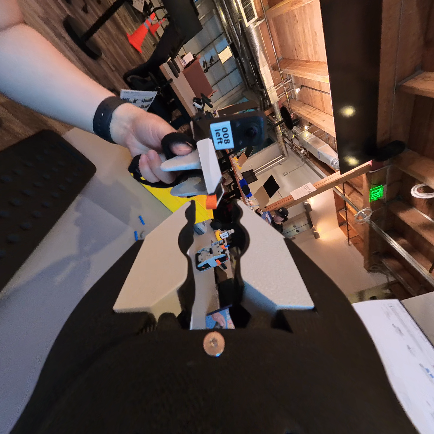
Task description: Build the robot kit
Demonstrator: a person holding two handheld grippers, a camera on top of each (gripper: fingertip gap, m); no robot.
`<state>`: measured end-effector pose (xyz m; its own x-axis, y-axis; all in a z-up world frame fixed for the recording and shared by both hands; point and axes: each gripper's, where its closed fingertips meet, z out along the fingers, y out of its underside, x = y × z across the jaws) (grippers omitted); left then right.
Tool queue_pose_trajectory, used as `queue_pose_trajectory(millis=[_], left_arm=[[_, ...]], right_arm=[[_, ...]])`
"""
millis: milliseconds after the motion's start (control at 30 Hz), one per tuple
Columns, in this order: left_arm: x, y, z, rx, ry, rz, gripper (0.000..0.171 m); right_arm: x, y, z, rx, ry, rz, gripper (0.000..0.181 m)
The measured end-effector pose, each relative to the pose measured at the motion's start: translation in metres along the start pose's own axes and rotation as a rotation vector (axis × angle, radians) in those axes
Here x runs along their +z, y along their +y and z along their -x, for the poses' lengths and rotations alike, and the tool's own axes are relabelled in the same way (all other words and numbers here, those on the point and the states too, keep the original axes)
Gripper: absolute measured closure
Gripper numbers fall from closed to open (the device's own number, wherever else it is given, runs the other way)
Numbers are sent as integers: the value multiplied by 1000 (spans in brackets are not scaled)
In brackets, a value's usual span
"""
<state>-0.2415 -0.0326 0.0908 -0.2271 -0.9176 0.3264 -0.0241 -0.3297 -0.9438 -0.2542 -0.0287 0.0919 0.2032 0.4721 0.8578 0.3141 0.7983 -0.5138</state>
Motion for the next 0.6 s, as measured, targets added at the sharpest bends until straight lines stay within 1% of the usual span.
queue_pose_trajectory(millis=[167, 333, 533, 600], left_arm=[[7, -2, -2, 60, -41, 68, 165], [10, -6, 2, 116, -88, 95, 165], [17, -15, -2, 138, -53, 113, 165], [19, -18, -3, 138, -49, 112, 159]], right_arm=[[6, -2, -9, -90, -19, 14, 152], [5, 0, -14, -158, -47, 31, 155], [-2, -5, -22, -248, -64, 42, 156], [-5, -7, -25, -261, -50, 35, 157]])
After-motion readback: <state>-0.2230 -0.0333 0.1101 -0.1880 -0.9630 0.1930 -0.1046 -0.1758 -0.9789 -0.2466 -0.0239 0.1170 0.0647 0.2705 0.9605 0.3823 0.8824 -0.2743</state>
